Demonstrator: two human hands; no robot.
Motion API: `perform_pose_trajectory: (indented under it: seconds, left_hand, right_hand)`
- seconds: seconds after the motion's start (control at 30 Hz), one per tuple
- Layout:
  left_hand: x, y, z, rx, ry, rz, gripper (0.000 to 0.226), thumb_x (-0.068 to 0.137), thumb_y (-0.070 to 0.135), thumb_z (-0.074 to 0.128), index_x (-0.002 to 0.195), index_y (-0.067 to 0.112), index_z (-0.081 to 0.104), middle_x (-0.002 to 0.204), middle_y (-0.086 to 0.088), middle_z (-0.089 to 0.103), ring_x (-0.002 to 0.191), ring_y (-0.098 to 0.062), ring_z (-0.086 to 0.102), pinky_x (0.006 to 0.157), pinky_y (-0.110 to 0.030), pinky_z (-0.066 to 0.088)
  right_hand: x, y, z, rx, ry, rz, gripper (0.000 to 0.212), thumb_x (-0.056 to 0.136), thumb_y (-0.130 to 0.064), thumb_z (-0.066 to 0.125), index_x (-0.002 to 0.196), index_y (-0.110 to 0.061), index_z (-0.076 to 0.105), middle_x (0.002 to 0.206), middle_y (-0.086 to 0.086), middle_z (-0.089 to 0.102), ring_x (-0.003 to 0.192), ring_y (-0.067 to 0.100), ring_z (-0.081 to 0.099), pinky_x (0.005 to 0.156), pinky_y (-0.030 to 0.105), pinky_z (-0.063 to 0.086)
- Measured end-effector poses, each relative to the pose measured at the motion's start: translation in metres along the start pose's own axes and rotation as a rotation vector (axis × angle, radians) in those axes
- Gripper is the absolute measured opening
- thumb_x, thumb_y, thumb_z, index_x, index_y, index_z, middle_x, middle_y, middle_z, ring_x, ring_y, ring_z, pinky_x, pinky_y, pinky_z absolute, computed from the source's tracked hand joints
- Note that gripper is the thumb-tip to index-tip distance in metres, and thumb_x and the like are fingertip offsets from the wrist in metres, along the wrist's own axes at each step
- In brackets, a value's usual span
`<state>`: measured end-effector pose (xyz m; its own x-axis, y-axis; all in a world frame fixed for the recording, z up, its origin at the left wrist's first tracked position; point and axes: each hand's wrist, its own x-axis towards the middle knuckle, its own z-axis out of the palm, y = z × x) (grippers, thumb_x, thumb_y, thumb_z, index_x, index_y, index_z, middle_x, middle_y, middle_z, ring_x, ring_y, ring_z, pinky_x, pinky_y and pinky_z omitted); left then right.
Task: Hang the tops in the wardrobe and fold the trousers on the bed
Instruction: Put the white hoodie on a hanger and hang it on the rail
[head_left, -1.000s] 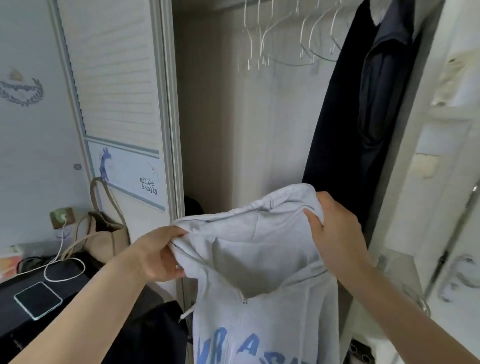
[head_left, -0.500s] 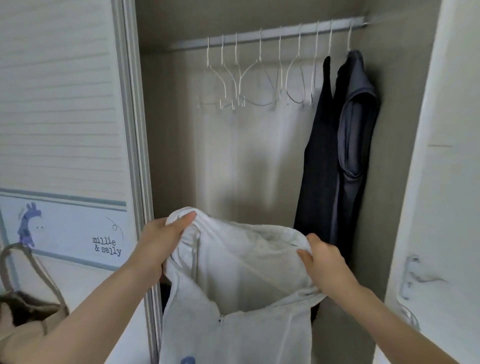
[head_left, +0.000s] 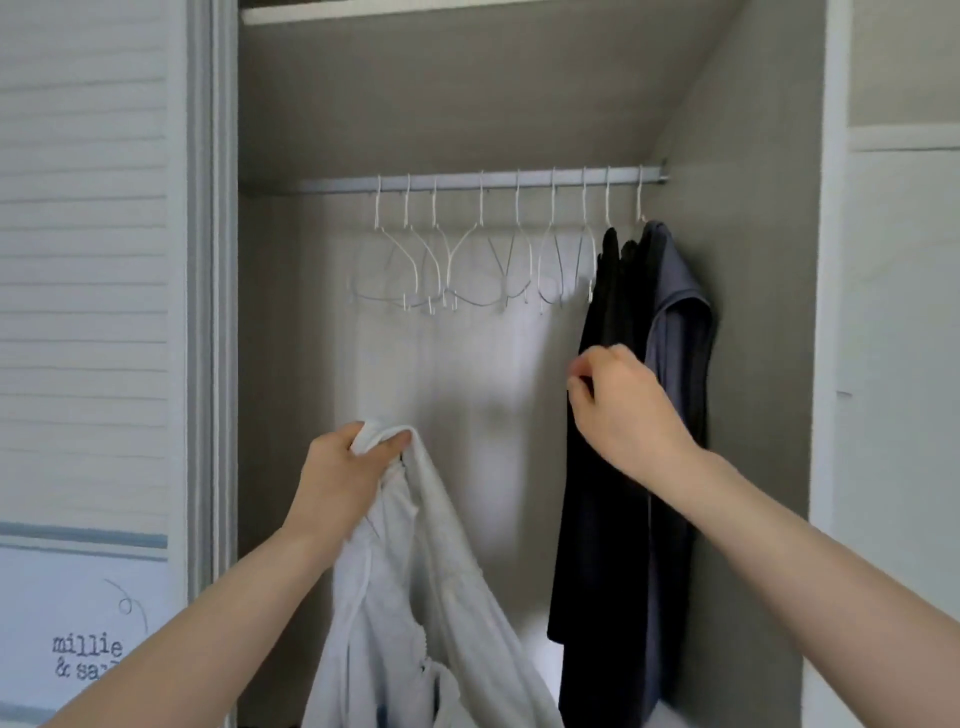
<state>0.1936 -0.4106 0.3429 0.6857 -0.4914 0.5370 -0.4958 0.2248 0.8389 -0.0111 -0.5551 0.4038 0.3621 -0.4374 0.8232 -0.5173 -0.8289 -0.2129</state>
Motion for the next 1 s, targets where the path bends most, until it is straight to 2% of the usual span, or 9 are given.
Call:
perform_pose_trajectory:
  seconds: [0.13, 0.23, 0.4, 0.5, 0.57, 0.7, 0.83, 0.93, 1.0]
  left_hand:
    - [0.033, 0.001, 0.003, -0.019, 0.019, 0.042, 0.031, 0.088, 0.027, 0.07, 0.093, -0.004, 0.067, 0.094, -0.026, 0.067, 0.083, -0.031, 0.064, 0.085, -0.052, 0.052]
    - [0.056, 0.004, 0.005, -0.003, 0.022, 0.086, 0.037, 0.088, 0.028, 0.07, 0.091, -0.008, 0.065, 0.096, -0.031, 0.064, 0.076, -0.024, 0.056, 0.073, -0.046, 0.05]
    - [0.095, 0.008, 0.013, 0.027, 0.019, 0.137, 0.036, 0.087, 0.031, 0.071, 0.091, -0.005, 0.067, 0.094, -0.028, 0.066, 0.076, -0.025, 0.058, 0.077, -0.049, 0.051]
    - [0.111, 0.003, 0.016, 0.07, 0.018, 0.17, 0.034, 0.088, 0.032, 0.07, 0.09, -0.002, 0.068, 0.092, -0.024, 0.067, 0.086, -0.039, 0.065, 0.084, -0.051, 0.052]
    - [0.123, -0.002, 0.019, 0.115, 0.003, 0.192, 0.036, 0.088, 0.034, 0.068, 0.089, -0.003, 0.067, 0.089, -0.024, 0.067, 0.091, -0.042, 0.063, 0.085, -0.052, 0.052]
    - [0.135, -0.009, 0.023, 0.178, -0.006, 0.195, 0.029, 0.09, 0.031, 0.067, 0.081, 0.003, 0.069, 0.082, -0.018, 0.068, 0.088, -0.04, 0.064, 0.083, -0.047, 0.052]
    - [0.141, -0.012, 0.024, 0.204, -0.013, 0.18, 0.026, 0.092, 0.031, 0.065, 0.085, 0.006, 0.07, 0.083, -0.013, 0.071, 0.089, -0.034, 0.066, 0.086, -0.048, 0.053]
    - [0.142, -0.013, 0.023, 0.211, -0.002, 0.184, 0.023, 0.092, 0.03, 0.065, 0.081, 0.01, 0.071, 0.08, -0.007, 0.071, 0.087, -0.031, 0.067, 0.083, -0.044, 0.052]
    - [0.141, -0.014, 0.022, 0.22, -0.015, 0.178, 0.026, 0.092, 0.031, 0.065, 0.081, 0.009, 0.07, 0.08, -0.01, 0.07, 0.087, -0.034, 0.066, 0.082, -0.045, 0.052]
  right_hand:
    - [0.092, -0.015, -0.016, -0.049, 0.181, -0.037, 0.027, 0.097, -0.013, 0.041, 0.115, 0.001, 0.055, 0.119, 0.022, 0.051, 0.104, 0.039, 0.051, 0.091, 0.039, 0.038]
    - [0.148, -0.015, -0.018, -0.184, 0.248, -0.025, 0.027, 0.097, -0.009, 0.041, 0.116, 0.006, 0.052, 0.121, 0.025, 0.051, 0.111, 0.041, 0.047, 0.094, 0.041, 0.034]
    - [0.221, -0.002, 0.0, -0.231, 0.146, 0.118, 0.025, 0.092, -0.003, 0.046, 0.115, 0.005, 0.049, 0.121, 0.024, 0.052, 0.113, 0.04, 0.05, 0.092, 0.039, 0.041]
    - [0.249, 0.01, 0.013, -0.253, 0.021, 0.204, 0.021, 0.089, 0.0, 0.045, 0.108, 0.004, 0.052, 0.119, 0.02, 0.052, 0.112, 0.037, 0.052, 0.09, 0.039, 0.044]
    - [0.263, 0.019, 0.021, -0.271, -0.041, 0.223, 0.007, 0.087, 0.001, 0.043, 0.084, 0.0, 0.049, 0.105, 0.016, 0.051, 0.098, 0.033, 0.055, 0.077, 0.036, 0.047]
    - [0.278, 0.036, 0.041, -0.233, -0.091, 0.283, 0.021, 0.088, 0.004, 0.04, 0.068, -0.003, 0.042, 0.079, 0.011, 0.048, 0.058, 0.021, 0.045, 0.054, 0.03, 0.039]
    - [0.282, 0.048, 0.053, 0.025, -0.128, 0.466, 0.024, 0.093, 0.002, 0.043, 0.069, -0.001, 0.044, 0.067, 0.013, 0.055, 0.051, 0.022, 0.052, 0.039, 0.025, 0.039]
    - [0.285, 0.053, 0.06, 0.448, -0.075, 0.618, 0.023, 0.095, -0.007, 0.036, 0.074, -0.007, 0.044, 0.067, 0.008, 0.058, 0.056, 0.018, 0.052, 0.049, 0.031, 0.047]
    - [0.287, 0.057, 0.063, 0.682, -0.048, 0.722, 0.026, 0.097, -0.014, 0.031, 0.078, -0.007, 0.047, 0.05, 0.004, 0.057, 0.053, 0.014, 0.048, 0.06, 0.04, 0.052]
